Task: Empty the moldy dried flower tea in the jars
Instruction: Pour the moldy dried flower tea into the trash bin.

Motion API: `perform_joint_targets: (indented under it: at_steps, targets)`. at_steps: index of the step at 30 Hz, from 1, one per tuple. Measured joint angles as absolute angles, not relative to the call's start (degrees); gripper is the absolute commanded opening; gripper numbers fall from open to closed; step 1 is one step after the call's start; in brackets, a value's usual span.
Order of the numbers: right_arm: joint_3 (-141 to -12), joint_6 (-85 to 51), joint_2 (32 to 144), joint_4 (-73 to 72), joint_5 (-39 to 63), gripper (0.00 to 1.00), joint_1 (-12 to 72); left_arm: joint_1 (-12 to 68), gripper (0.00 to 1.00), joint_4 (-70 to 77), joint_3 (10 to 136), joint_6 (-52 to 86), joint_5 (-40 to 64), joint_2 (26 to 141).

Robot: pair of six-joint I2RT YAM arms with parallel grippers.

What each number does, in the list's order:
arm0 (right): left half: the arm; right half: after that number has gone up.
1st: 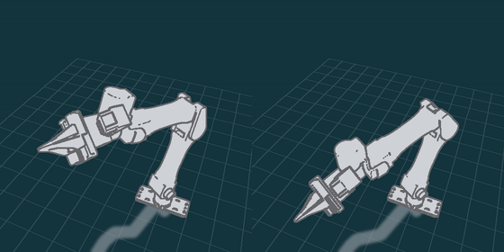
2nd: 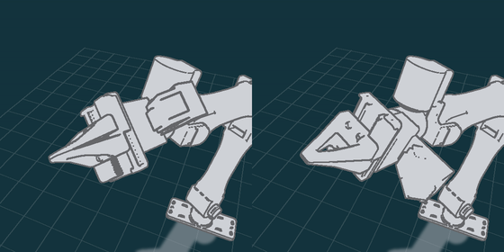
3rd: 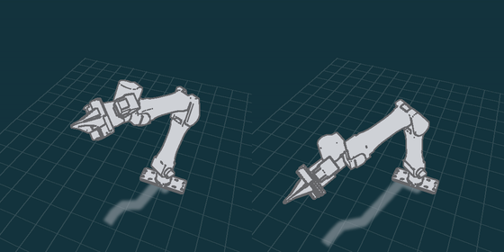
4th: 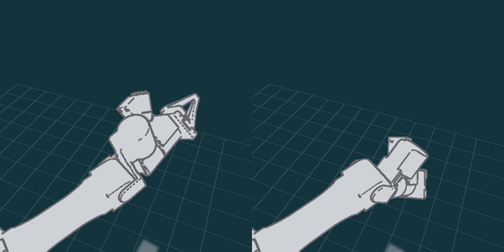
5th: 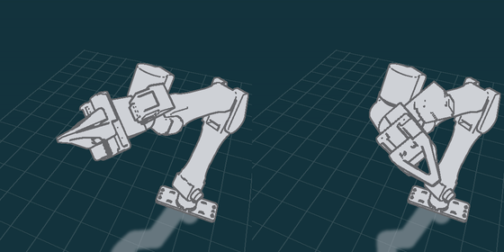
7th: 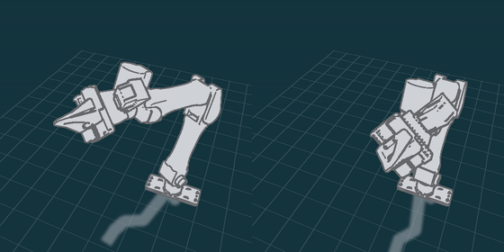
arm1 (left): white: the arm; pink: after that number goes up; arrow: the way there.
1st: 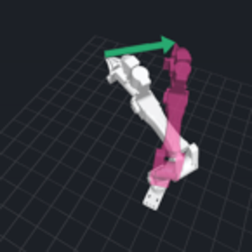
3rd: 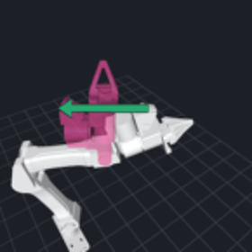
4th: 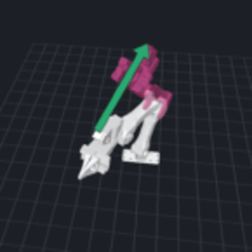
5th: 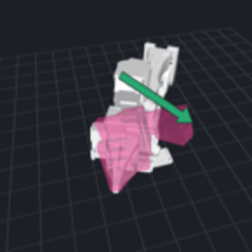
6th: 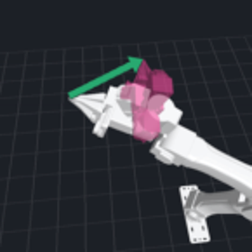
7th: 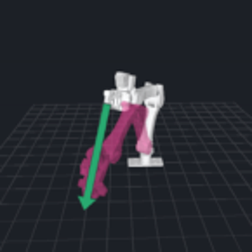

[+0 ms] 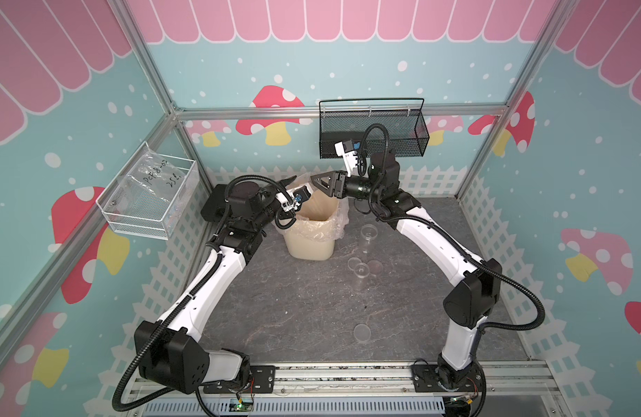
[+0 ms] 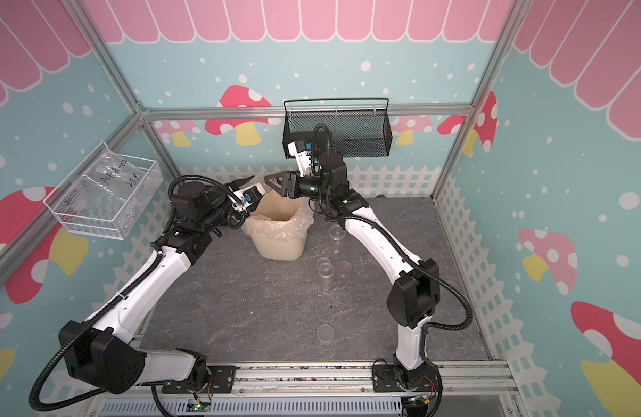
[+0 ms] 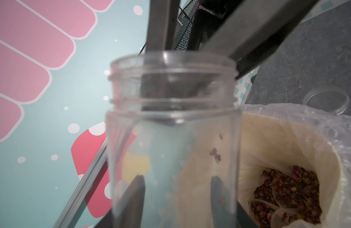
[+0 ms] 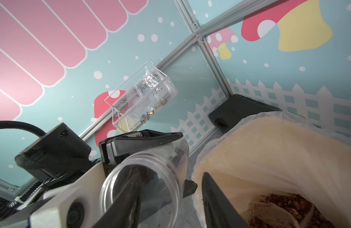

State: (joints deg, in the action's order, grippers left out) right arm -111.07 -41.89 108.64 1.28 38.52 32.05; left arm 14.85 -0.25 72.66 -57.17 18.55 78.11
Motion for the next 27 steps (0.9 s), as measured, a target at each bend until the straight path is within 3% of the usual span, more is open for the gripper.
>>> perform_joint_targets:
  at_steps: [7,11,14,18,20,24,27]
  targets:
    - [-118.39,-37.56,113.89,8.99,38.39,0.05,32.73,15.14,0.21,-2.76,72.01,-61.84,13.17,78.11]
    - [-118.67,-36.25,114.26,10.98,37.74,0.0,32.58,15.29,0.24,-4.1,71.99,-63.05,10.92,78.11]
    - [-118.67,-35.97,114.26,11.18,37.36,0.0,32.64,15.46,0.37,-4.21,71.99,-62.96,10.33,78.11]
    - [-118.67,-35.79,114.26,11.07,37.41,0.0,32.64,15.55,0.73,-4.05,71.99,-62.22,10.09,78.11]
    - [-118.63,-35.88,114.28,11.03,37.34,0.0,32.73,15.73,0.86,-2.66,71.99,-60.2,10.22,78.08]
    - [-116.38,-36.1,113.89,8.38,36.95,0.0,32.91,16.58,0.99,0.03,71.99,-56.21,10.79,77.12]
    - [-112.29,-36.51,112.38,4.82,36.6,0.0,32.95,16.62,0.99,0.99,71.64,-53.06,10.94,76.16]
